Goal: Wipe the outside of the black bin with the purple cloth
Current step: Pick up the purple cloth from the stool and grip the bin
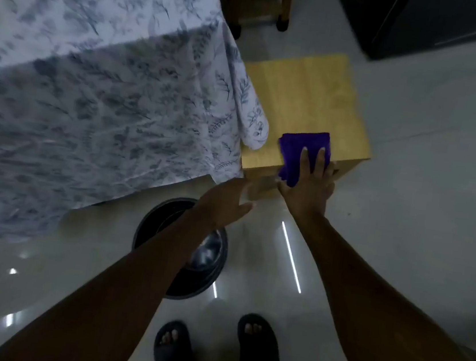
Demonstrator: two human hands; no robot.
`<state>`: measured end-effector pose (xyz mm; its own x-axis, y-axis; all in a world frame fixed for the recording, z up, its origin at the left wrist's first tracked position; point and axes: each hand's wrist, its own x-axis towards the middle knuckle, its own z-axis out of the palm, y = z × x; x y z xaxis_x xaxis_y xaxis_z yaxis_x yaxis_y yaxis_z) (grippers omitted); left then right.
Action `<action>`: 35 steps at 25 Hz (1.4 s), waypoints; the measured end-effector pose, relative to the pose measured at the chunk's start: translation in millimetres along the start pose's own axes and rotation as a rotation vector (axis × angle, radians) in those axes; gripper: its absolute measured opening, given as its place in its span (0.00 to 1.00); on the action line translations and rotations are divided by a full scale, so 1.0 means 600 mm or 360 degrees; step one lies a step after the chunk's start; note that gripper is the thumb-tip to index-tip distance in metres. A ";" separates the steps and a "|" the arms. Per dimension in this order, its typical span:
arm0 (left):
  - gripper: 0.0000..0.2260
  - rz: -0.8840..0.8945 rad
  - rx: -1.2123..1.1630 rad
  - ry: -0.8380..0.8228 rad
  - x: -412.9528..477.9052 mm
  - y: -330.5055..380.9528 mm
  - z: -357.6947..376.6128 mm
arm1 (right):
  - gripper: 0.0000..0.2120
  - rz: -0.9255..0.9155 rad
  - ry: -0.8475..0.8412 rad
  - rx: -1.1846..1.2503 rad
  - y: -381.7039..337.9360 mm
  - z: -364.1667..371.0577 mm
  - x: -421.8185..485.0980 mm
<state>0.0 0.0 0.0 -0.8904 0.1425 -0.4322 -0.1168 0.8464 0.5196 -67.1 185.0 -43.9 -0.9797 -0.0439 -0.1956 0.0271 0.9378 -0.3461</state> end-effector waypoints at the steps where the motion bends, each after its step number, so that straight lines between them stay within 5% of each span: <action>1: 0.28 0.0024 -0.0040 0.0052 0.013 -0.017 0.014 | 0.45 0.0007 0.0078 0.0003 -0.001 0.017 0.011; 6: 0.26 0.0111 -0.0008 0.0224 0.046 -0.075 0.055 | 0.31 0.0028 0.0612 0.0225 0.003 0.075 0.035; 13: 0.26 0.0255 0.0017 0.0363 0.013 -0.122 0.102 | 0.23 -0.0182 0.0927 0.0706 0.003 0.115 -0.043; 19: 0.27 -0.0005 0.0058 0.0157 -0.123 -0.195 0.164 | 0.15 0.0304 0.0507 0.1530 -0.025 0.196 -0.234; 24: 0.23 -0.0026 0.0168 -0.0040 -0.232 -0.215 0.241 | 0.15 0.0164 0.0019 0.1307 -0.014 0.226 -0.343; 31: 0.25 -0.0076 0.0199 -0.0251 -0.228 -0.278 0.356 | 0.15 0.0272 -0.0148 0.1214 -0.010 0.301 -0.372; 35: 0.16 -0.0023 0.0451 -0.0156 -0.211 -0.301 0.377 | 0.17 0.0296 -0.0158 0.1250 0.003 0.329 -0.359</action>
<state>233.2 -54.8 -205.7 -0.8412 0.1667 -0.5144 0.0106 0.9562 0.2924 182.9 128.1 -183.5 -0.9243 0.0237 -0.3809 0.3551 0.4191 -0.8356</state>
